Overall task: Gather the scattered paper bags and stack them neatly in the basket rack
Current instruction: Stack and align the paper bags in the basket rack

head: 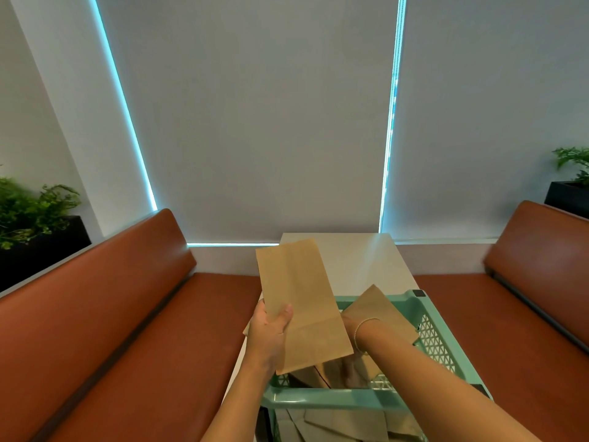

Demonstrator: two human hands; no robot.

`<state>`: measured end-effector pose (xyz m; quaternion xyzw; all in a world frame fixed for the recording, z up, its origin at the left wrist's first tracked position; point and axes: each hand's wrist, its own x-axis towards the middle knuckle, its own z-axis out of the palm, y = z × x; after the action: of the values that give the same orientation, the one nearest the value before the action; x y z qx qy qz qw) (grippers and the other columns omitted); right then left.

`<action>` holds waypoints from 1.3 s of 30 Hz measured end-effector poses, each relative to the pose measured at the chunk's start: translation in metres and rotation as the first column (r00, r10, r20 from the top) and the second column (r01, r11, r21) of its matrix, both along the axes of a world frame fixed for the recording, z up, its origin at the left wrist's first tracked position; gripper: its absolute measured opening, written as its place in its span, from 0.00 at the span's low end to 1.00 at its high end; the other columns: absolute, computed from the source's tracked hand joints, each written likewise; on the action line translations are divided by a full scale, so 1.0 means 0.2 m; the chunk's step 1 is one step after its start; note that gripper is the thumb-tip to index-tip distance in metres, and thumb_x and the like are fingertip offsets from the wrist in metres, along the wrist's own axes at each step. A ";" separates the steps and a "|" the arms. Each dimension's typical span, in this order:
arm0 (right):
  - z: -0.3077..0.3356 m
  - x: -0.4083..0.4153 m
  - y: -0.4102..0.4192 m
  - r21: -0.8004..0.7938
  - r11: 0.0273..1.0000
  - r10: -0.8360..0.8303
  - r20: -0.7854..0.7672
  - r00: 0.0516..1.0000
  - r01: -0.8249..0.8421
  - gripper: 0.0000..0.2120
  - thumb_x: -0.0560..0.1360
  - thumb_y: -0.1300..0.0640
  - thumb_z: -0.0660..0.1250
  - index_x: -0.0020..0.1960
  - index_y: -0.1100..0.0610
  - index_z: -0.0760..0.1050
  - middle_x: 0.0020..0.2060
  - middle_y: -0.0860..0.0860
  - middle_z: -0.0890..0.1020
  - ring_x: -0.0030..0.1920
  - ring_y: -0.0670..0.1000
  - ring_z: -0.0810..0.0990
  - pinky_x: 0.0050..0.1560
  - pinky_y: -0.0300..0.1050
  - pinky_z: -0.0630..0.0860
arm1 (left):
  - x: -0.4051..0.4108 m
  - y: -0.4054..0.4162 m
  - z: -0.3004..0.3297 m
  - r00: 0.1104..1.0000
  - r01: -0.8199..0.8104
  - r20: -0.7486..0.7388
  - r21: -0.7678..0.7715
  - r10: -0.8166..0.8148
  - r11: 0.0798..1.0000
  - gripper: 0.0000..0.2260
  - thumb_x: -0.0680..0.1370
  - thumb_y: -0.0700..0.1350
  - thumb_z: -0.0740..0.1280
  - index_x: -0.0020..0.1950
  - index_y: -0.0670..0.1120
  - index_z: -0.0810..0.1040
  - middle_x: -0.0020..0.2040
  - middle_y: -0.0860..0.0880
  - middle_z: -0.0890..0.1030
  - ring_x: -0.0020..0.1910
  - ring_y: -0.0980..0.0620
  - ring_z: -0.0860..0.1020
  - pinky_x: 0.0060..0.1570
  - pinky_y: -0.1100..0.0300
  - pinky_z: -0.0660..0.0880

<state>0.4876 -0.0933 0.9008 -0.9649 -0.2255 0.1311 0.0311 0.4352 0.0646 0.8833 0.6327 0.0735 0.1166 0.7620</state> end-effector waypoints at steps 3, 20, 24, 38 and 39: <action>0.03 -0.03 0.05 0.268 0.960 -0.067 -0.064 0.996 0.082 0.18 0.81 0.55 0.55 0.34 0.53 0.54 0.58 0.56 0.70 0.60 0.53 0.70 0.61 0.43 0.64 | 0.00 0.00 0.00 1.000 -0.006 0.010 0.001 0.006 1.000 0.08 0.79 0.40 0.64 0.57 0.49 0.71 0.50 0.49 0.80 0.47 0.51 0.79 0.38 0.59 0.76; 0.05 -0.04 -0.07 0.009 0.999 0.048 0.107 0.993 -0.049 0.25 0.72 0.61 0.68 0.68 0.53 0.69 0.63 0.54 0.73 0.59 0.56 0.75 0.61 0.47 0.71 | -0.01 0.01 0.03 0.999 -0.035 -0.003 -0.121 0.035 0.992 0.08 0.80 0.41 0.61 0.58 0.46 0.72 0.51 0.46 0.79 0.48 0.47 0.78 0.40 0.55 0.75; 0.20 -0.03 -0.21 0.143 0.988 -0.084 0.240 0.967 0.051 0.15 0.73 0.63 0.61 0.55 0.56 0.81 0.52 0.53 0.81 0.53 0.53 0.78 0.53 0.37 0.71 | -0.02 0.01 0.04 0.999 -0.037 -0.018 -0.130 0.035 0.991 0.08 0.81 0.42 0.60 0.60 0.46 0.71 0.51 0.46 0.79 0.48 0.47 0.78 0.40 0.54 0.75; 0.47 -0.13 -0.16 0.991 -0.131 -0.241 -0.030 0.970 -0.002 0.13 0.67 0.72 0.71 0.40 0.54 0.81 0.30 0.46 0.83 0.34 0.43 0.80 0.40 0.35 0.79 | -0.02 0.00 0.04 1.000 -0.029 -0.006 -0.089 0.029 0.996 0.08 0.80 0.41 0.61 0.58 0.44 0.74 0.48 0.45 0.81 0.46 0.48 0.79 0.41 0.56 0.76; 0.42 -0.13 -0.11 0.992 -0.114 -0.199 -0.073 0.977 0.051 0.16 0.68 0.75 0.69 0.40 0.54 0.80 0.31 0.46 0.83 0.34 0.42 0.80 0.39 0.33 0.78 | -0.02 0.00 0.04 0.999 -0.039 -0.018 -0.061 0.038 0.997 0.08 0.79 0.43 0.62 0.58 0.44 0.75 0.48 0.46 0.81 0.47 0.48 0.79 0.44 0.53 0.76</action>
<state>0.4607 -0.1163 0.9842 -0.6453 -0.1573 -0.1312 0.7360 0.4321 0.0646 0.8904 0.6085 0.0957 0.1235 0.7780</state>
